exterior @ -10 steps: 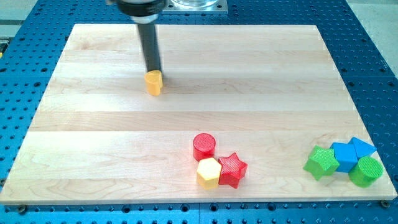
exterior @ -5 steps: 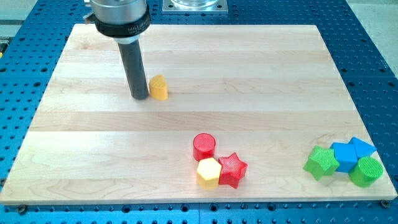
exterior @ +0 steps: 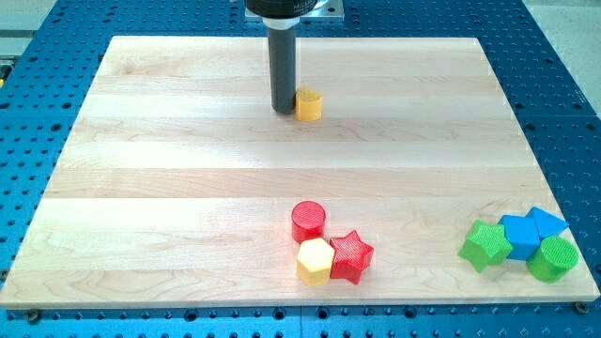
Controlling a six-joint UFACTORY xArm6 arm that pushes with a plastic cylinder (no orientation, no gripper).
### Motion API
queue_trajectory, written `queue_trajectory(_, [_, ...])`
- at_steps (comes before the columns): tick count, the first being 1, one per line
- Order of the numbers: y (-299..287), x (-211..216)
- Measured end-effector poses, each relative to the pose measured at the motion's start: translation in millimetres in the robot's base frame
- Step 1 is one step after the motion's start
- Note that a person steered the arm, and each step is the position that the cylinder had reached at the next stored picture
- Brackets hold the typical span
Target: Push the yellow heart diagonally top to the red circle
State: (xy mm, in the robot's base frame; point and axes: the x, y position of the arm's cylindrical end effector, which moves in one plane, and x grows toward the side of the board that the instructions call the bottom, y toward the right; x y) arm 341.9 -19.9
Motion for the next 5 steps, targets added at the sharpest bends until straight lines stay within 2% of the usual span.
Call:
queue_trajectory(1, [5.3, -3.6])
queue_trajectory(2, [19.0, 16.9])
queue_trajectory(3, [46.6, 63.8])
queue_trajectory(4, [89.7, 19.3])
queue_trajectory(5, [101.6, -21.6])
